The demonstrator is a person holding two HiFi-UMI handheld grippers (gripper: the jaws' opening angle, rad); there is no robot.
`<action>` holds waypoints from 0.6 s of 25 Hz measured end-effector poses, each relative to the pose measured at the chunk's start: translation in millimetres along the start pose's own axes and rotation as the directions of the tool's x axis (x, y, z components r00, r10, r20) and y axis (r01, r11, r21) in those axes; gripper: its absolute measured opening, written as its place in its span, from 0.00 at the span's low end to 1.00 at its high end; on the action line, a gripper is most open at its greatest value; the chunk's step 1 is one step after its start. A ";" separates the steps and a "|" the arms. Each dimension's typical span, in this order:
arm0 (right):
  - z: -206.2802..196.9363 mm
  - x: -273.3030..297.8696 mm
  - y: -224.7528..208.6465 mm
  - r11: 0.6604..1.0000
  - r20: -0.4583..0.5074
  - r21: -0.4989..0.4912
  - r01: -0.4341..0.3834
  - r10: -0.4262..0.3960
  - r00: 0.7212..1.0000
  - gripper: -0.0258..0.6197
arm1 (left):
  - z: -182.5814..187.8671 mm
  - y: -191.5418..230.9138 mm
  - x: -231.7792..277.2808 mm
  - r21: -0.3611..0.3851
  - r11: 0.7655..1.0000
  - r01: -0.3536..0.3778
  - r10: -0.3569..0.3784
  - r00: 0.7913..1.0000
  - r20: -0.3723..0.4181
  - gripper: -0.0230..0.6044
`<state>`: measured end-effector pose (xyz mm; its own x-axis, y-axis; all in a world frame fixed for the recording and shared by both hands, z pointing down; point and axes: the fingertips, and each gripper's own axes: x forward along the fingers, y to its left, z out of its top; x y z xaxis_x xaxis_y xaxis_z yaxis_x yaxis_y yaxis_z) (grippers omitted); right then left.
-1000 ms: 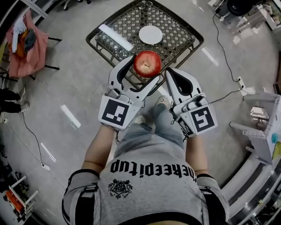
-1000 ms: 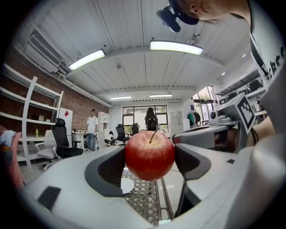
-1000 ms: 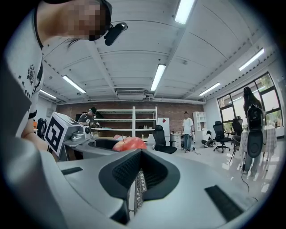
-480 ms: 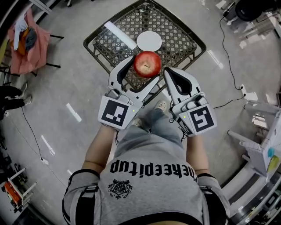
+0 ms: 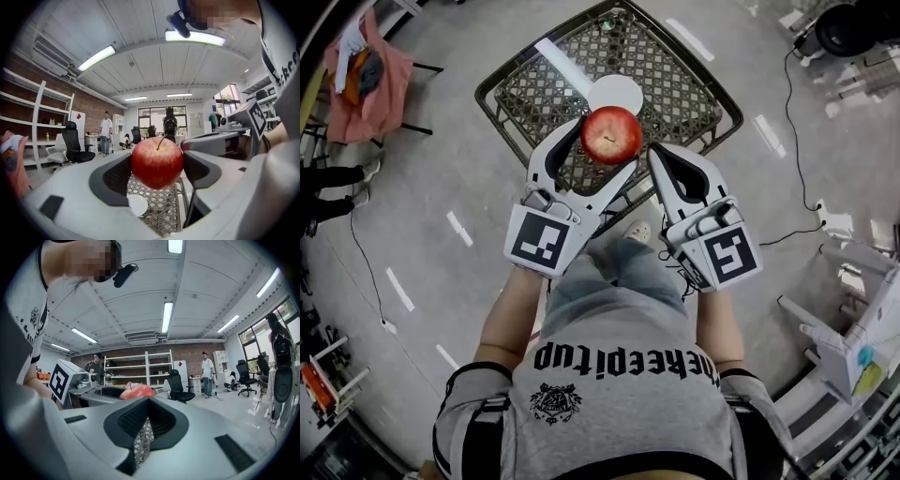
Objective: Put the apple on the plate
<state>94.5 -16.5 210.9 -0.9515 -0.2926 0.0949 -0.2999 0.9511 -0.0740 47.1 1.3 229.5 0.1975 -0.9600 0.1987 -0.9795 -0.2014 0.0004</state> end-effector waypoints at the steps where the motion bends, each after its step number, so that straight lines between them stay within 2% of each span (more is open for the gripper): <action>1: -1.7 2.6 -2.7 1.000 -0.003 0.005 -0.013 0.013 1.000 0.06 | -0.7 2.3 2.8 -0.001 1.000 -0.011 0.011 1.000 -0.002 0.64; 9: -18.6 10.4 -4.7 0.998 -0.017 0.030 -0.047 0.047 0.999 0.06 | -13.5 6.0 7.1 0.010 0.999 -0.040 0.041 0.999 -0.027 0.64; 15: -10.2 26.0 -8.5 0.999 -0.016 0.030 0.013 -0.013 1.000 0.06 | -8.6 24.1 15.0 0.021 1.000 0.021 -0.020 0.999 -0.031 0.64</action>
<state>73.1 -31.2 224.1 -0.9464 -0.3030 0.1116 -0.3143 0.9437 -0.1030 26.1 -16.2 240.9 0.2160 -0.9492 0.2287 -0.9741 -0.2255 -0.0158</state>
